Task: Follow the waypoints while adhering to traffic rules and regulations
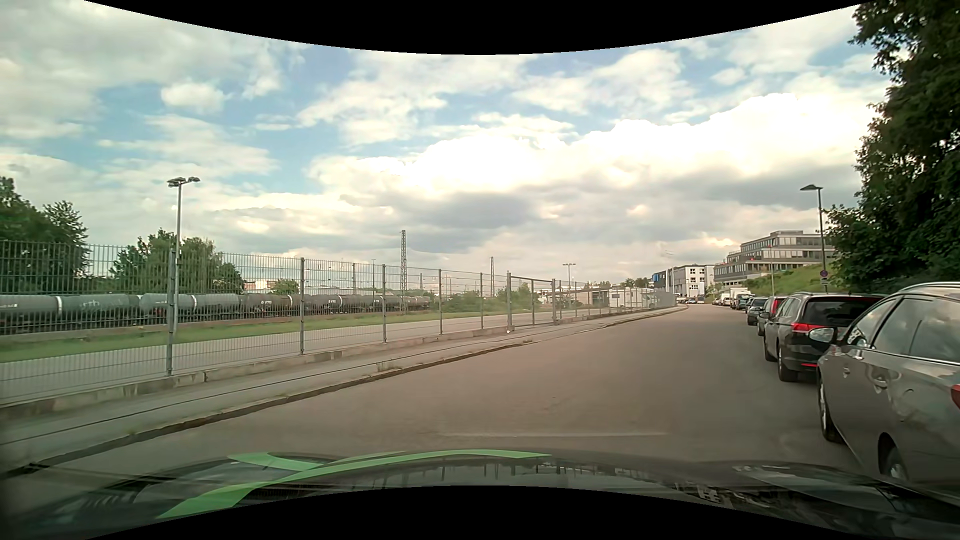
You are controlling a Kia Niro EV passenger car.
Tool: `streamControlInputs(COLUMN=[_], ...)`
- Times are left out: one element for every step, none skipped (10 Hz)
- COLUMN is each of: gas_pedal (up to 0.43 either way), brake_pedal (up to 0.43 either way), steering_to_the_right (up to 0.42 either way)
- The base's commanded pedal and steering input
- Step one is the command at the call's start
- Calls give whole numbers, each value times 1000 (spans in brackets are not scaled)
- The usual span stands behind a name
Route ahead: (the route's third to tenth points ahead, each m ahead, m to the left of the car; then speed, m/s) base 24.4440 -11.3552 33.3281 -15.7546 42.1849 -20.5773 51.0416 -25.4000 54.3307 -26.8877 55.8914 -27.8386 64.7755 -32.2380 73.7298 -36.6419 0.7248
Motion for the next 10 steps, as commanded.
streamControlInputs(gas_pedal=[0, 0, 0, 0, 0, 0, 0, 0, 0, 0], brake_pedal=[24, 30, 37, 49, 49, 49, 49, 30, 6, 0], steering_to_the_right=[-658, -628, -580, -529, -482, -432, -375, -334, -270, -192])
